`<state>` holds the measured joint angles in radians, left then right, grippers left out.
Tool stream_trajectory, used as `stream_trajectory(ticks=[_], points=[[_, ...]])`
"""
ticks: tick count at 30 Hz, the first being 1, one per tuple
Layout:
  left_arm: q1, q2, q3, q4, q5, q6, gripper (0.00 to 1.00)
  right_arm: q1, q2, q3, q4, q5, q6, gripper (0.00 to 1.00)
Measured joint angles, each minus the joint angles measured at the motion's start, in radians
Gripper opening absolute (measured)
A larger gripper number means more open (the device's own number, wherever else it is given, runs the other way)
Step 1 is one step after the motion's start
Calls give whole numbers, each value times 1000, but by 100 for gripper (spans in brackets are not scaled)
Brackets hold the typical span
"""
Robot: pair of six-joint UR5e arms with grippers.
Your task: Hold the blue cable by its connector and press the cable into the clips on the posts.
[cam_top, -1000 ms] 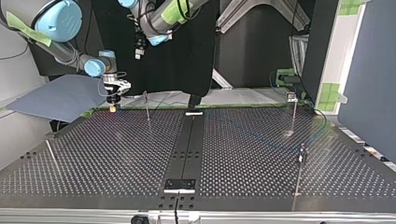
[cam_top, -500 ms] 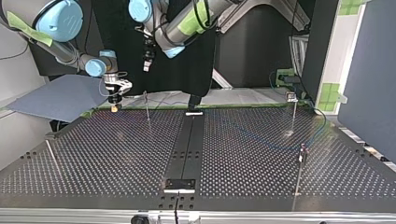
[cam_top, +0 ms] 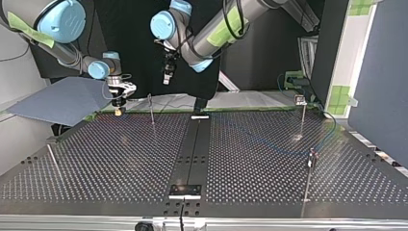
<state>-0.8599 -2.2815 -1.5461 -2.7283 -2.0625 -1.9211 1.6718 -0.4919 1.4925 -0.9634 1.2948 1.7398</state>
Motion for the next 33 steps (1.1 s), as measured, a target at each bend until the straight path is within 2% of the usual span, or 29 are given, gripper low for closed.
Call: stream_trajectory(ticks=[9,14,22,33], points=[[62,76,-76,0,6,50,100,4,0,0,0,0,0,0],[65,119,-119,0,6,58,100,6,0,0,0,0,0,0],[65,193,-193,2,6,104,100,7,0,0,0,0,0,0],[65,290,-290,22,5,111,100,8,0,0,0,0,0,0]])
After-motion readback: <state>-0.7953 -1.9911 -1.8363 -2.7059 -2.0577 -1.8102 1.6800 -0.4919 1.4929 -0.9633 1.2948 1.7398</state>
